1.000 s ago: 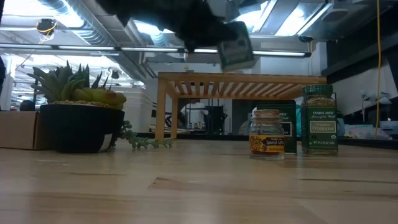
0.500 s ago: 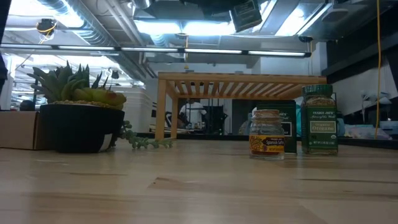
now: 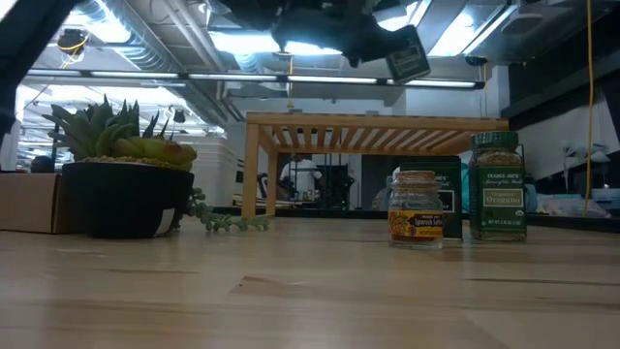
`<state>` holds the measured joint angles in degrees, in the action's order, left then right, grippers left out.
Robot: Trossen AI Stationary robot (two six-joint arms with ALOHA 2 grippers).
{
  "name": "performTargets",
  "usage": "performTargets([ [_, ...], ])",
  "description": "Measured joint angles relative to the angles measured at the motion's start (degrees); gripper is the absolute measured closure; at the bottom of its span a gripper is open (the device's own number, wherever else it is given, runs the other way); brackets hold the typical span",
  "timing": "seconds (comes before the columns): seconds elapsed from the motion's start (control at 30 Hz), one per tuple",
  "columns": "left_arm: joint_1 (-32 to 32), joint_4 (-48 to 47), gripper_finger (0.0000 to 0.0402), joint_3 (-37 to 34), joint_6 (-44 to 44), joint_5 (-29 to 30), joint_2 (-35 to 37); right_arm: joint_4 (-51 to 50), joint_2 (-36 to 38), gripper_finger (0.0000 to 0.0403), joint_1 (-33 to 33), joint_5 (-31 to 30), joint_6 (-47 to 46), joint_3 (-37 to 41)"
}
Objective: Shelf spices
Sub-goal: Put the green seasoning can on the shelf
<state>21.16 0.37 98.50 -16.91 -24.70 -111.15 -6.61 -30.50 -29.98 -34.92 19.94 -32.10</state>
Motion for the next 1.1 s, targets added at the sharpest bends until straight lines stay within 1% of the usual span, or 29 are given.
performTargets([
  [0.1, 0.71, 0.00, 0.0293, 5.32, 1.15, -1.43, -3.64, 0.00, 0.00, 0.0130, -0.01, 0.00, 0.02, 0.00],
  [0.17, 1.08, -0.25, 0.0293, 8.64, 1.75, -3.48, -5.91, 0.00, 0.00, 0.0130, -0.02, 0.00, 0.05, 0.00],
  [0.23, 1.35, -2.13, 0.0293, 11.59, 1.85, -5.00, -8.18, 0.00, 0.00, 0.0130, -0.02, -0.06, 0.05, 0.00],
  [0.33, 1.41, -5.03, 0.0293, 14.42, 1.10, -5.15, -11.03, -0.13, 0.00, 0.0130, -0.01, -0.47, 0.07, 0.00],
  [0.5, 1.52, -5.44, 0.0293, 15.19, -0.61, -5.24, -13.25, -1.00, 0.00, 0.0130, -0.02, -0.46, 0.07, 0.02],
  [0.8, 1.80, -6.09, 0.0293, 15.21, -0.07, -4.97, -13.60, -0.99, 0.02, 0.0130, -0.01, -0.48, 0.09, 0.02],
  [0.97, 1.67, -12.19, 0.0293, 15.21, -2.81, -3.36, -13.60, -1.01, 0.02, 0.0130, -0.02, -0.48, 0.09, 0.02],
  [1.1, 1.32, -12.88, 0.0293, 15.21, -3.10, -1.80, -13.60, -0.98, 0.02, 0.0130, 0.00, -0.48, 0.09, 0.02],
])
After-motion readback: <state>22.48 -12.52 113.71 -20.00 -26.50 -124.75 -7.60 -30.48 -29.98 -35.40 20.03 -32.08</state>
